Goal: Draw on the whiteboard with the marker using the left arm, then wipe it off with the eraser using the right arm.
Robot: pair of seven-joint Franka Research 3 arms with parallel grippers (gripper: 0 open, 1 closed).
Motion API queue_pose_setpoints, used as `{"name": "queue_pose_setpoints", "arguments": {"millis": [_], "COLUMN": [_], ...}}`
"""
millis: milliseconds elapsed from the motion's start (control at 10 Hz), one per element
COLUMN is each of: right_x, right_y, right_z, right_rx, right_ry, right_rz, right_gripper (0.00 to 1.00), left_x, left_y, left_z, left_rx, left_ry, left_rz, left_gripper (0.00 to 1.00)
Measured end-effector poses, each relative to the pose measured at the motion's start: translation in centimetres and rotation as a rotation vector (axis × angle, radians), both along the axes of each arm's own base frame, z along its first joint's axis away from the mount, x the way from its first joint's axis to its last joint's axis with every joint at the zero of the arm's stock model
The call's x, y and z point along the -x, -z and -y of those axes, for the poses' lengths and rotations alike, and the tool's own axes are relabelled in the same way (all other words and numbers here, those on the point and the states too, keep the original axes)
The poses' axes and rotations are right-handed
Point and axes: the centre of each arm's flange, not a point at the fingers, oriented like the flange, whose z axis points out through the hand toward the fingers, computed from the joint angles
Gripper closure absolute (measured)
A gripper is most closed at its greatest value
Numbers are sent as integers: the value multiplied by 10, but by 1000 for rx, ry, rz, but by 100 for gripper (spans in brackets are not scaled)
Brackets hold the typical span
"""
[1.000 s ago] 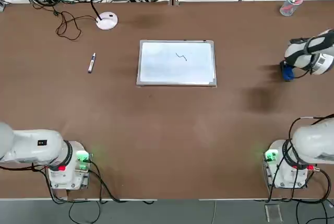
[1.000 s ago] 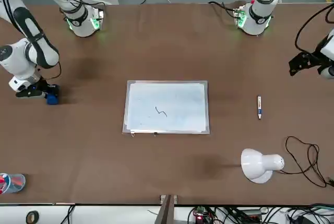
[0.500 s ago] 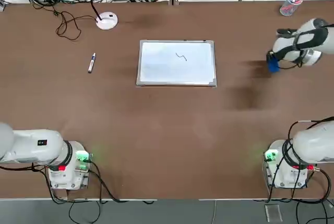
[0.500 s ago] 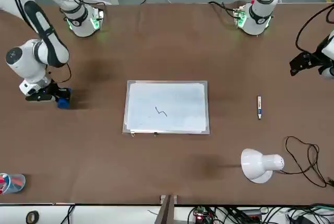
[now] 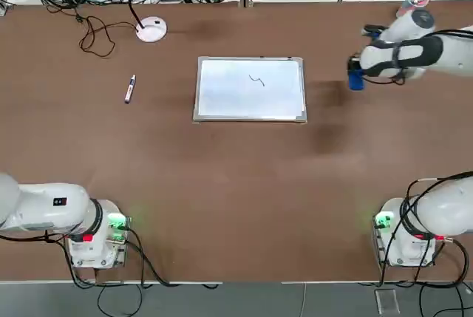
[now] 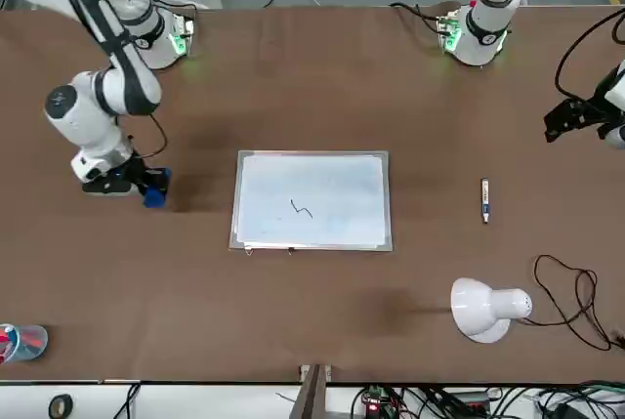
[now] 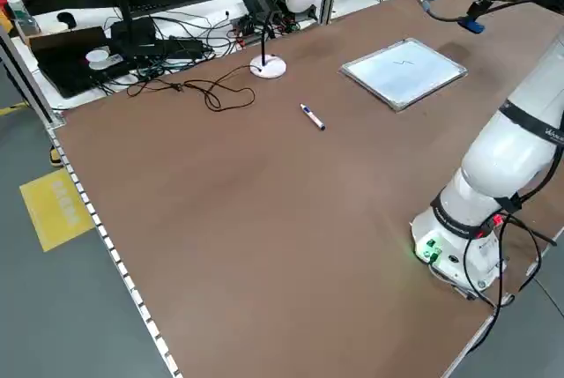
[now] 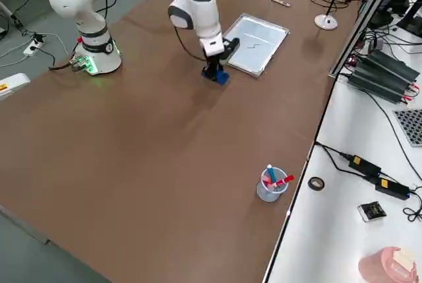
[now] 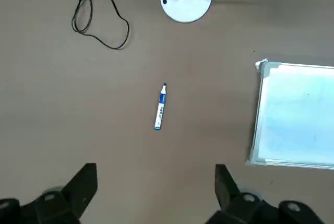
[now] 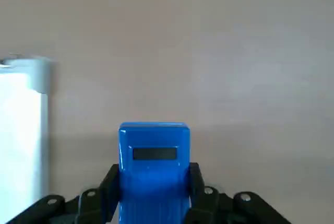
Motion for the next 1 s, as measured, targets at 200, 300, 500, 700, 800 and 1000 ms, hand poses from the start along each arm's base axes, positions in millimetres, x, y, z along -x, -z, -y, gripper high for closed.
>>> {"name": "queue_pose_setpoints", "arguments": {"millis": [200,300,500,700,800,1000], "right_x": [0,0,3,6,8,9], "right_y": [-13,-20,-31,-35,-34,-26], "right_z": [-44,-65,-102,-140,-157,-188], "right_rx": [-30,-46,-75,-99,-108,-119], "right_ry": [20,29,45,60,67,82], "right_rz": [8,15,21,17,13,-1], "right_gripper": [44,44,44,44,44,44], "left_x": [-1,-1,-2,-3,-3,-4], "left_y": [0,1,2,2,2,3], "left_z": [-5,-8,-10,-13,-15,-18], "left_rx": [0,0,0,0,0,0], "left_ry": [-10,-13,-16,-23,-26,-31], "left_rz": [0,-2,-4,-4,-4,-4], "left_gripper": [0,0,0,0,0,0]}}
